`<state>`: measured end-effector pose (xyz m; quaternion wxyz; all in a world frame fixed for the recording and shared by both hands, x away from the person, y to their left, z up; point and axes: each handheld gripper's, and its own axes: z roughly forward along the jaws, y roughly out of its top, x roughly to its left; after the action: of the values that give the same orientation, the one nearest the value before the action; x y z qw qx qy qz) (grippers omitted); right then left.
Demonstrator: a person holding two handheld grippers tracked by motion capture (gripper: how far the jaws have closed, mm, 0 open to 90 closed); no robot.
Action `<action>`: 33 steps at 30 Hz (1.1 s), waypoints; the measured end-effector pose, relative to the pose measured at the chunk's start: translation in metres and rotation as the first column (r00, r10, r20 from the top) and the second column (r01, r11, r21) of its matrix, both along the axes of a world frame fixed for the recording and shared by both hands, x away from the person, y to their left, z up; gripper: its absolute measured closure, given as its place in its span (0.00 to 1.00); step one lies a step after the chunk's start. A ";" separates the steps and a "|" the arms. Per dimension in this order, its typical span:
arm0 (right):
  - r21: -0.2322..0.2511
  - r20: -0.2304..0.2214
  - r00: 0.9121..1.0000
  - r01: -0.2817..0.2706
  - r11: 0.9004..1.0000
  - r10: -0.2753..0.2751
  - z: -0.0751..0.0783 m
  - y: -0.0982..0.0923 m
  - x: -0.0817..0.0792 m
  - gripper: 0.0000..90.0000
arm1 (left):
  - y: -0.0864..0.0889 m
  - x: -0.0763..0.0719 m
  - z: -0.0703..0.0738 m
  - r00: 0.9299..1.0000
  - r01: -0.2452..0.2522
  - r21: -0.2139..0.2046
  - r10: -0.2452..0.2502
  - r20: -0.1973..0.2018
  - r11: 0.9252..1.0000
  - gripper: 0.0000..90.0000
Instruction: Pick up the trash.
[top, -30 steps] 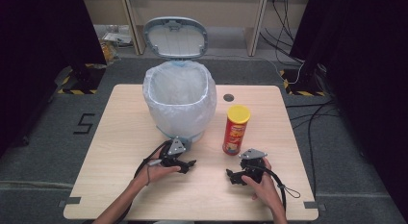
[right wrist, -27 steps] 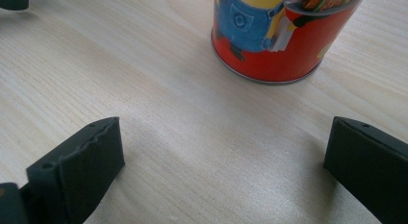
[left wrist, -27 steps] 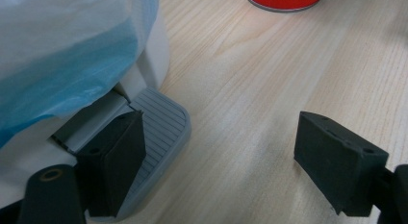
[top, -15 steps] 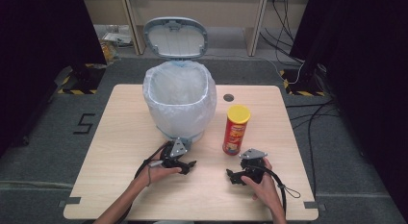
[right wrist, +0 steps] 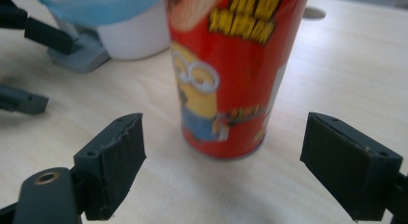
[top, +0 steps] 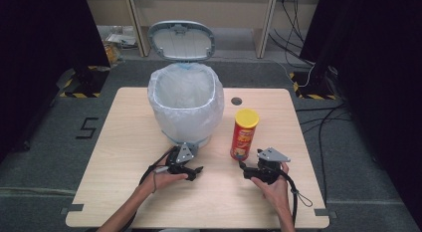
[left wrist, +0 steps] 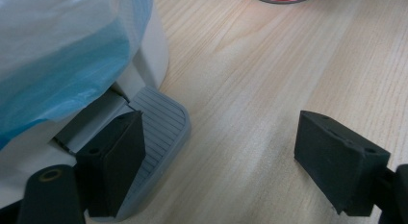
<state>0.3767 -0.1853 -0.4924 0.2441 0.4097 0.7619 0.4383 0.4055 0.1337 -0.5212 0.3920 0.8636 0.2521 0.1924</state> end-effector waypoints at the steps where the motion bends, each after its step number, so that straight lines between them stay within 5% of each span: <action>1: 0.005 -0.001 1.000 0.000 1.000 0.000 0.001 0.001 0.000 0.17 | 0.000 0.000 0.000 1.000 0.002 0.000 -0.002 -0.001 1.000 0.19; 5: 0.024 0.026 1.000 -0.002 1.000 0.002 0.006 0.006 0.007 0.19 | 0.000 0.000 0.000 1.000 0.004 0.003 -0.004 0.001 1.000 0.19; 16: 0.021 0.008 1.000 0.011 1.000 -0.012 -0.002 0.017 0.026 0.24 | 0.000 0.000 0.000 1.000 0.003 0.002 -0.003 0.001 1.000 0.19; 29: 0.099 -0.005 1.000 0.020 0.995 -0.019 -0.014 0.015 0.042 0.26 | 0.000 0.000 0.000 1.000 0.005 0.000 -0.005 0.001 1.000 0.19; 33: 0.075 -0.011 1.000 0.015 0.997 -0.015 -0.012 0.018 0.047 0.25 | 0.001 0.000 0.000 1.000 0.006 -0.001 -0.006 0.000 1.000 0.19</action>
<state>0.4241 -0.1677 -0.5041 0.2279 0.4266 0.7429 0.4627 0.4057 0.1343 -0.5213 0.3931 0.8641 0.2494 0.1911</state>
